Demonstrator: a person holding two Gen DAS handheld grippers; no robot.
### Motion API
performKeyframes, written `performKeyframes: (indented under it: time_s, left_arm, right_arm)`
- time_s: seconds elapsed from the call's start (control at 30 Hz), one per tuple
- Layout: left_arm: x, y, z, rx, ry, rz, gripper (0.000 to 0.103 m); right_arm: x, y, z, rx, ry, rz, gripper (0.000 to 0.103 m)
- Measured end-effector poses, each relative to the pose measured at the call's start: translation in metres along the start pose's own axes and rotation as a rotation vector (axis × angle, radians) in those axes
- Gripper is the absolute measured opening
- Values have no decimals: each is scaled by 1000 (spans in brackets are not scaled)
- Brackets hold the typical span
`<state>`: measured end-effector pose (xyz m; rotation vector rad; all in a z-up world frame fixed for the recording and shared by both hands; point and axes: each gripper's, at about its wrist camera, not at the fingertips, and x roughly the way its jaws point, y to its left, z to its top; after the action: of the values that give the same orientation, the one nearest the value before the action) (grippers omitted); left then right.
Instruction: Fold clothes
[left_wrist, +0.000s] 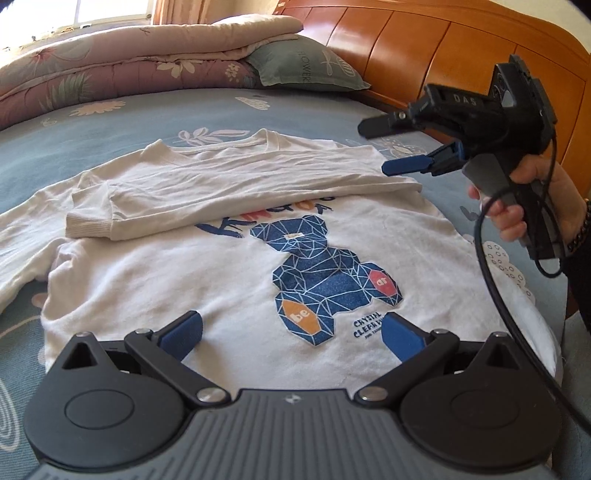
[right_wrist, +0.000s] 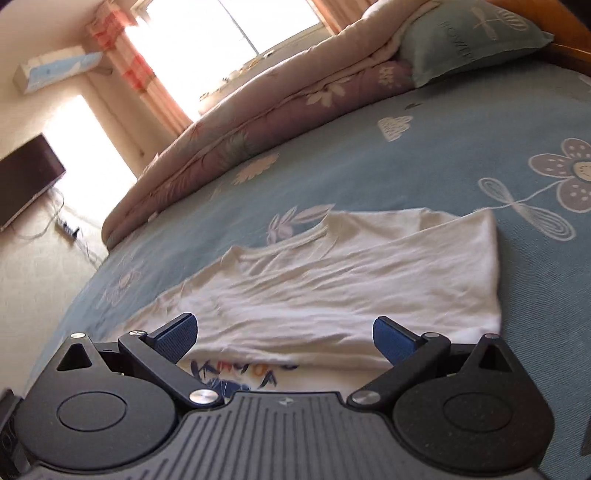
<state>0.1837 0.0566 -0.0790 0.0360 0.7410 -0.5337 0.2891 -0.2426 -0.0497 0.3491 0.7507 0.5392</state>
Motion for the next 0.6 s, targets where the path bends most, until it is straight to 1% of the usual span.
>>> performKeyframes:
  time_s: [0.07,0.13,0.2,0.33,0.4,0.47,0.6]
  left_arm:
    - [-9,0,0,8,-3,28,102]
    - [-16,1,-1,3,-5,26,102]
    - [-20,2,-3,-4,4,31,102]
    - [-17,3,-7,-14,46,71,102]
    - [-12,6,-10,-34,63,81,102]
    - [-9,9,-13,-53,73,90,102]
    - [-12,12,-17,-92,26,75,102]
  right_arm:
    - [5,17,-8,-68,38,-14,103]
    - [4,33,-14,-130,63,-30,103]
    - [-3,47,-20,-187,55,-71,103]
    - [-23,68,-34,-278,21,-175,103]
    - [-30,69,-45,-265,18,-210,103]
    - [-28,65,-58,-245,66,-232,103]
    - [-3,60,-78,-323,171,-285,103]
